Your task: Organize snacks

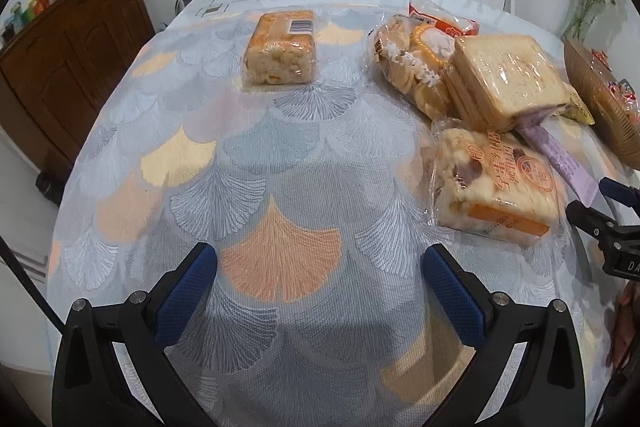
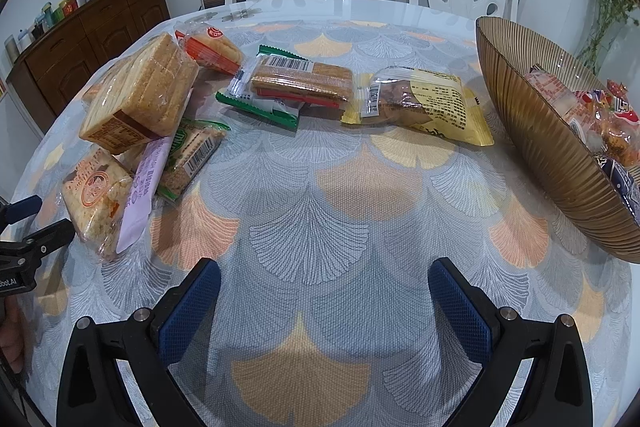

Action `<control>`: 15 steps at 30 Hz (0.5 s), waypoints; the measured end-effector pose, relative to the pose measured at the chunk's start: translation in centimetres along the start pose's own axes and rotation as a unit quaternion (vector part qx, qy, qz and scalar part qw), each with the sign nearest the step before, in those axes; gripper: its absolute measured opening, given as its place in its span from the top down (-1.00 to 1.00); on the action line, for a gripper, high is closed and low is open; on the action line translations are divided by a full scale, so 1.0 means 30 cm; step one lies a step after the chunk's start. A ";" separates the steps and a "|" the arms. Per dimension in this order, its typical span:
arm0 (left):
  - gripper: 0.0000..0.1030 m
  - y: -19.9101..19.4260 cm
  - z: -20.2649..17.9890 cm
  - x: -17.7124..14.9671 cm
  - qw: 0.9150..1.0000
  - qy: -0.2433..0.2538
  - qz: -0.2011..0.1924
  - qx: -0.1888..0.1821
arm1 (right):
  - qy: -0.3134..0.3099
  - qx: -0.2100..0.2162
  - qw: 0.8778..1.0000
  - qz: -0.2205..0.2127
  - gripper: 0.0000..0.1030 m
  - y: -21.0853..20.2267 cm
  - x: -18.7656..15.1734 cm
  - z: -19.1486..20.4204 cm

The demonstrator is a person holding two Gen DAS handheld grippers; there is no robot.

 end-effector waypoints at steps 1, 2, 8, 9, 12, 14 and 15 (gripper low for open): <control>-1.00 -0.004 -0.002 0.000 1.000 0.001 0.001 0.000 | 0.000 0.000 1.000 0.000 -1.00 0.000 0.000 0.000; -0.99 -0.010 -0.005 0.002 1.000 0.003 0.002 -0.004 | 0.000 0.000 1.000 0.000 -1.00 0.000 0.000 0.000; -0.99 -0.099 -0.016 0.056 0.999 -0.003 -0.035 -0.035 | -0.001 0.001 1.000 0.001 -1.00 0.000 0.001 0.002; -0.99 -0.115 -0.017 0.068 0.998 -0.003 -0.041 -0.037 | 0.000 0.002 1.000 0.001 -1.00 -0.001 0.001 0.002; -0.99 -0.167 -0.010 0.108 0.997 -0.002 -0.062 -0.033 | -0.002 0.005 1.000 -0.002 -1.00 -0.019 -0.003 0.007; -0.99 -0.197 0.006 0.135 0.997 0.002 -0.077 -0.025 | -0.009 0.015 1.000 -0.019 -1.00 -0.066 0.003 0.021; -0.99 -0.217 0.019 0.155 0.996 0.002 -0.086 -0.016 | -0.023 0.018 0.999 -0.035 -1.00 -0.107 0.015 0.036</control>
Point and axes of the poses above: each gripper's, at about its wrist camera, not at the fingertips, and y roughly the way its jaws point, z to its left, x to its top, the point moved 7 cm from there along y, roughly the way its jaws point, and after that the axes turned 1 degree about x, right-handed, at the moved point
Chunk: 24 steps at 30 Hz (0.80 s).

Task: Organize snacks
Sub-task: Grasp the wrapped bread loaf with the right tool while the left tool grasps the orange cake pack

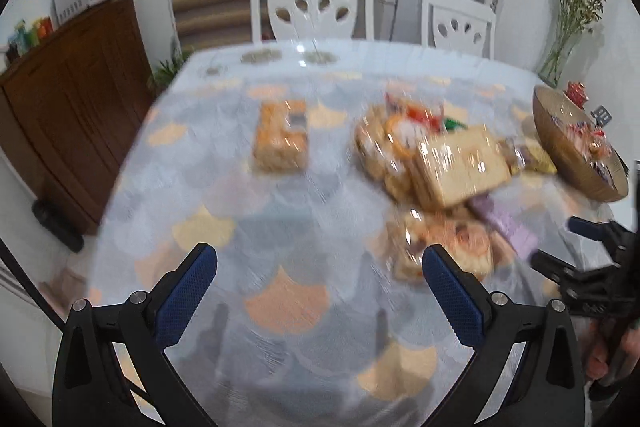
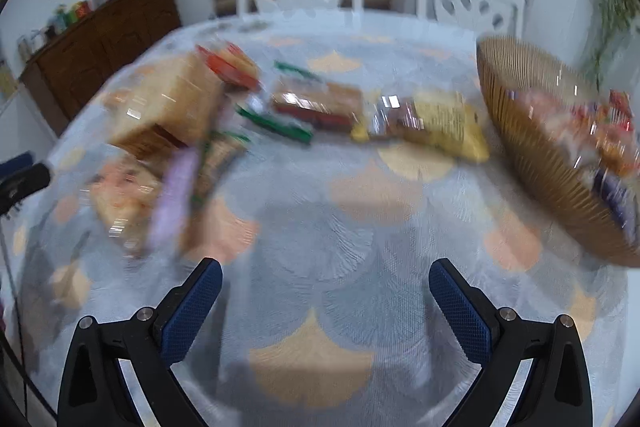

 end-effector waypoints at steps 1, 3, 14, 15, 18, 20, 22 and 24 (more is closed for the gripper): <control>-0.99 -0.007 0.011 0.015 1.000 0.000 -0.004 0.004 | -0.017 -0.001 1.000 -0.017 -1.00 -0.039 0.020 0.018; -0.99 -0.016 0.035 0.054 1.000 0.000 -0.013 0.007 | -0.059 -0.004 0.997 -0.051 -1.00 -0.111 0.069 0.060; -0.99 0.167 0.106 0.197 0.999 -0.026 0.015 -0.029 | -0.198 0.062 0.976 -0.066 -1.00 -0.074 0.245 0.203; -0.99 0.186 0.105 0.197 0.999 -0.028 0.018 -0.028 | -0.200 0.077 0.975 -0.059 -1.00 -0.044 0.255 0.209; -0.97 0.274 0.098 0.205 0.999 -0.033 0.035 -0.025 | -0.215 0.114 0.969 -0.050 -1.00 0.003 0.271 0.216; -0.97 0.330 0.088 0.212 0.998 -0.033 0.043 -0.022 | -0.227 0.131 0.964 -0.043 -1.00 0.030 0.283 0.222; -0.94 0.374 0.082 0.214 0.998 -0.033 0.049 -0.018 | -0.245 0.143 0.958 -0.040 -1.00 0.051 0.299 0.238; -0.88 0.406 0.078 0.213 0.998 -0.034 0.055 -0.017 | -0.268 0.156 0.950 -0.032 -1.00 0.071 0.306 0.265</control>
Point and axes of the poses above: each gripper's, at about its wrist camera, not at the fingertips, and y roughly the way its jaws point, z to its left, x to its top, the point moved 7 cm from there along y, roughly the way its jaws point, and after that the axes turned 1 degree about x, right-handed, at the moved point
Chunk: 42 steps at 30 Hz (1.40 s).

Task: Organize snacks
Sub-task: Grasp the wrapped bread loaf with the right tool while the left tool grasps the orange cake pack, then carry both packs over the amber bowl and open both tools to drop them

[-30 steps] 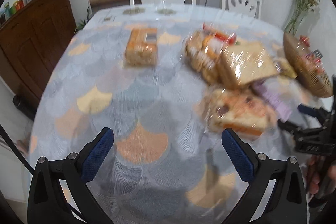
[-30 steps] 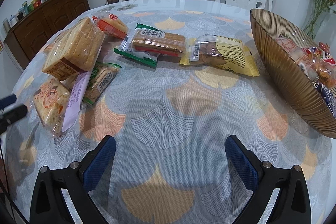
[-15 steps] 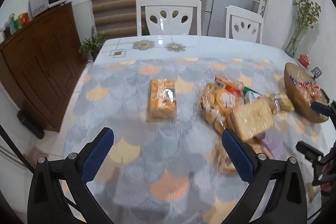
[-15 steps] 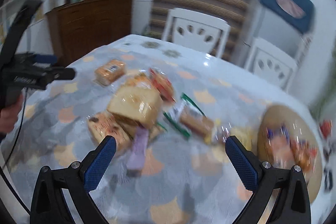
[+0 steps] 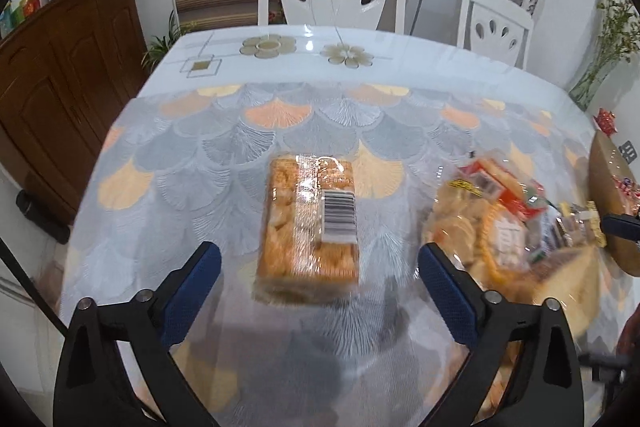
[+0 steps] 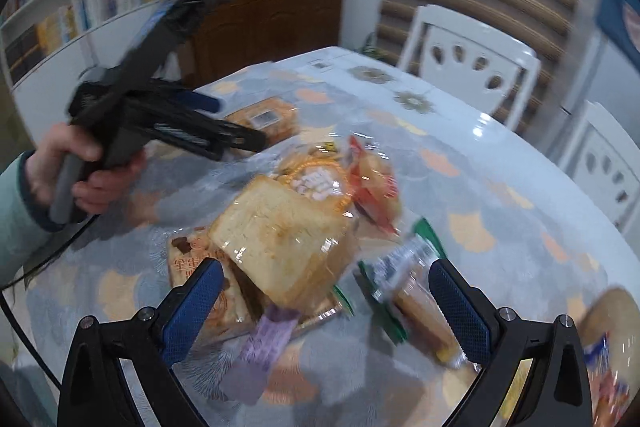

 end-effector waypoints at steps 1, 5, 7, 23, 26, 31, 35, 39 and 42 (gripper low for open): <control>-0.87 0.017 -0.003 0.000 1.000 -0.001 0.004 0.001 | -0.011 0.003 1.000 0.001 -1.00 0.005 0.003 0.011; -0.52 0.054 -0.006 -0.007 1.000 -0.001 0.011 0.001 | -0.069 0.005 0.998 0.010 -1.00 0.046 0.019 0.061; -0.47 0.059 -0.006 -0.008 1.000 -0.001 0.009 0.005 | -0.088 0.007 0.996 0.013 -1.00 0.069 0.031 0.080; 0.11 -0.045 -0.029 -0.031 1.000 0.025 -0.014 0.004 | -0.031 0.005 0.999 0.014 -0.29 0.106 0.016 0.080; 0.11 -0.112 -0.037 -0.041 0.999 0.023 -0.027 -0.002 | -0.002 0.007 1.000 0.011 -0.23 0.087 -0.001 0.091; 0.13 -0.263 -0.073 -0.078 0.998 0.026 -0.057 -0.015 | 0.048 -0.001 0.999 -0.015 -0.12 -0.011 -0.036 0.100; 0.14 -0.363 -0.124 -0.125 0.996 0.038 -0.072 -0.027 | 0.102 -0.020 0.994 -0.040 -0.11 -0.136 -0.094 0.062; 0.47 -0.415 -0.155 -0.213 0.996 0.042 -0.068 -0.042 | 0.158 -0.059 0.984 -0.050 -0.06 -0.254 -0.207 0.007; 0.47 -0.428 -0.146 -0.303 0.996 0.030 -0.050 -0.066 | 0.192 -0.097 0.976 -0.040 -0.05 -0.315 -0.330 -0.022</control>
Point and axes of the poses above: each gripper's, at about its wrist camera, not at the fingertips, and y roughly the way its jaws point, z to its left, x to its top, the point moved 7 cm from there along y, roughly the way its jaws point, and after that the axes turned 1 degree about x, right-handed, at the moved point
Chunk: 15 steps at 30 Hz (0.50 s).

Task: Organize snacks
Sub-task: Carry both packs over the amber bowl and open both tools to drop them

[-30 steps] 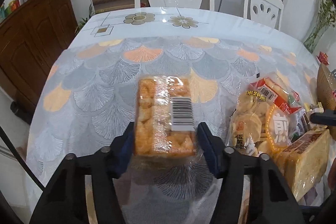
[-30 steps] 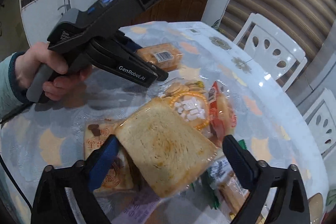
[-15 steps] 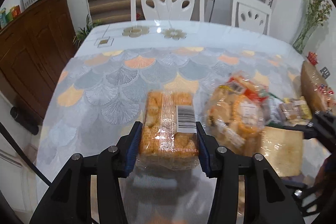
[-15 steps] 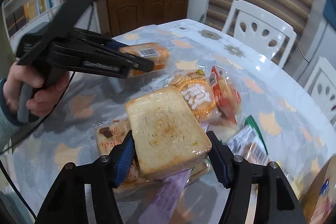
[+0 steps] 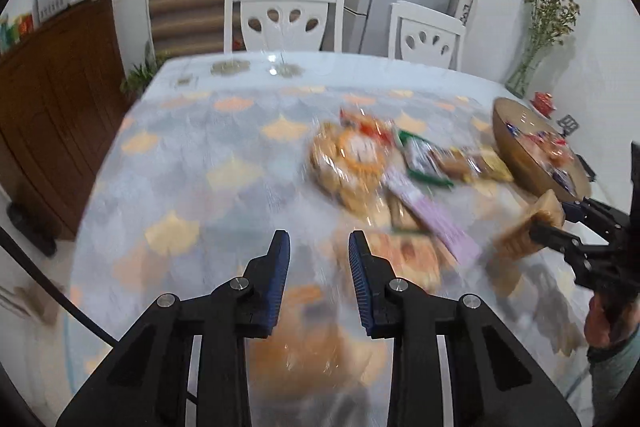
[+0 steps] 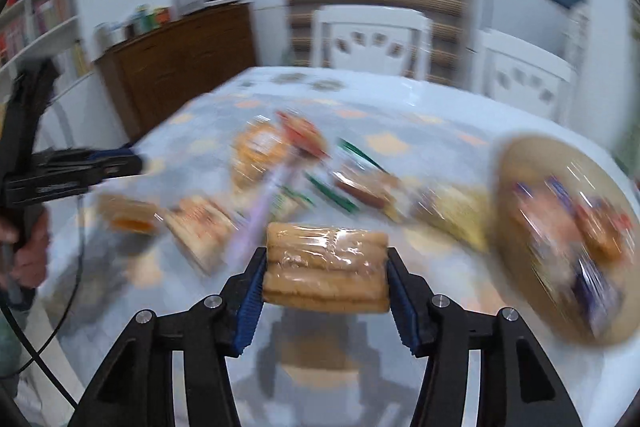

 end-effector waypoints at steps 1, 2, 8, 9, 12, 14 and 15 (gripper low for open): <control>0.47 -0.003 0.002 -0.030 1.000 -0.003 0.008 -0.003 | 0.009 -0.011 1.000 0.006 -0.05 -0.007 -0.036 -0.024; 0.47 -0.008 0.001 -0.052 1.000 -0.005 0.013 -0.003 | 0.020 -0.016 1.000 0.013 -0.04 -0.007 -0.073 -0.045; 0.14 -0.042 0.028 -0.195 0.999 -0.020 0.033 0.006 | 0.046 -0.009 0.999 0.021 -0.05 -0.033 -0.213 -0.055; 0.00 -0.048 0.037 -0.205 0.999 -0.024 0.033 0.007 | 0.045 -0.012 0.999 0.024 -0.05 -0.029 -0.225 -0.051; -0.57 -0.070 0.069 -0.232 0.998 -0.053 0.037 0.012 | 0.046 -0.011 0.998 0.045 -0.10 -0.023 -0.264 -0.040; -0.60 -0.086 0.081 -0.244 0.997 -0.062 0.034 0.013 | 0.059 0.003 0.997 0.055 -0.17 -0.027 -0.293 -0.041; -0.60 -0.083 0.078 -0.248 0.997 -0.063 0.041 0.012 | 0.069 0.010 0.996 0.063 -0.17 -0.027 -0.313 -0.044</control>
Point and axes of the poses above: each gripper's, at about its wrist camera, not at the fingertips, and y roughly the way its jaws point, z to its left, x to its top, the point moved 7 cm from there along y, roughly the way its jaws point, and after that the axes turned 1 degree about x, right-handed, at the moved point
